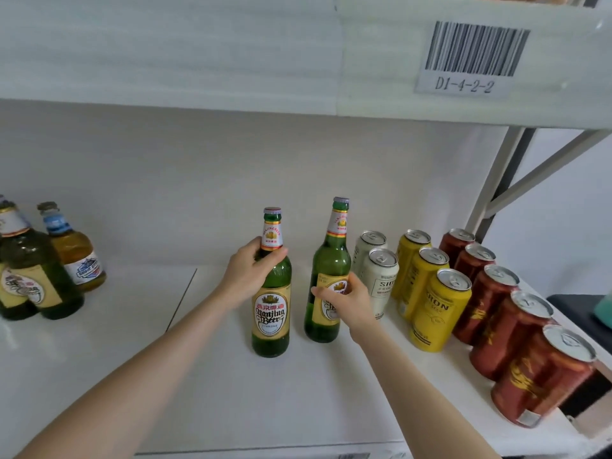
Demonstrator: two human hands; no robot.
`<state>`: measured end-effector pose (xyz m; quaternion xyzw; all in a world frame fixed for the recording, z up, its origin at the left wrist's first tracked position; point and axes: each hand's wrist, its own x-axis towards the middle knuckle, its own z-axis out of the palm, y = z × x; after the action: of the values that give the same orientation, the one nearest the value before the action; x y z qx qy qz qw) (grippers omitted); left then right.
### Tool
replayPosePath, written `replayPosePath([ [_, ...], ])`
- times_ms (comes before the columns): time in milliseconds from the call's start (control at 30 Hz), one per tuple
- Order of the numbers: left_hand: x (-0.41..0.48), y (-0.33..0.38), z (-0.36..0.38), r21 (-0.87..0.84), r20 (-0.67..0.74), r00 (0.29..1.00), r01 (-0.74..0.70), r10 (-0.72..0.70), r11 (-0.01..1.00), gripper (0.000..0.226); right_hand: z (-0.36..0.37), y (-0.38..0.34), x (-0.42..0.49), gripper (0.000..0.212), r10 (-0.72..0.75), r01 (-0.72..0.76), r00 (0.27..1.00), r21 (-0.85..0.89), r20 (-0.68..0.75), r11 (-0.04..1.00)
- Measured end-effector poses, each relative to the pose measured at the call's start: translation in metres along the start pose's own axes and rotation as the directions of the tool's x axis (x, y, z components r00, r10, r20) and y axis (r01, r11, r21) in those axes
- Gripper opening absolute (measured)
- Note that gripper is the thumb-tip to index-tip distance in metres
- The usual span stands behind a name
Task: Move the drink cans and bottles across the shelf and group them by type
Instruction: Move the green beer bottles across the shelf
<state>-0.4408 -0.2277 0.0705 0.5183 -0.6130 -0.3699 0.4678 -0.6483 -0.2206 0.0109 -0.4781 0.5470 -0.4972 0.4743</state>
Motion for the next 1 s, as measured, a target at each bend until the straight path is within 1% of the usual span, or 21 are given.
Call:
replayPosePath([
  [167,0.025,-0.009,0.009,0.000,-0.035,0.999,-0.026,0.026,1.000,0.021,0.005,0.006,0.034,0.057,-0.025,0.025,1.000,0.000,-0.003,1.000],
  [300,0.039,-0.014,0.014,0.019,-0.061,0.997,-0.039,0.040,0.999,0.028,0.009,0.011,0.056,0.064,-0.041,0.041,0.999,-0.006,-0.022,0.999],
  [400,0.047,-0.018,0.015,0.032,-0.073,0.996,-0.044,0.046,0.999,0.027,0.012,0.015,0.068,0.064,-0.048,0.048,0.998,-0.008,-0.032,0.999],
  [533,0.054,-0.021,0.016,0.028,-0.070,0.996,-0.053,0.054,0.998,0.024,0.016,0.016,0.081,0.063,-0.054,0.054,0.997,-0.009,-0.061,0.999],
  [767,0.059,-0.026,0.015,0.005,-0.069,0.994,-0.083,0.083,0.997,0.023,0.017,0.023,0.099,0.074,-0.043,0.039,0.996,-0.049,-0.078,0.998],
  [1000,0.057,-0.028,0.018,0.000,-0.026,0.995,-0.101,0.101,0.995,0.026,0.018,0.029,0.100,0.072,-0.068,0.066,0.996,-0.039,-0.052,0.997],
])
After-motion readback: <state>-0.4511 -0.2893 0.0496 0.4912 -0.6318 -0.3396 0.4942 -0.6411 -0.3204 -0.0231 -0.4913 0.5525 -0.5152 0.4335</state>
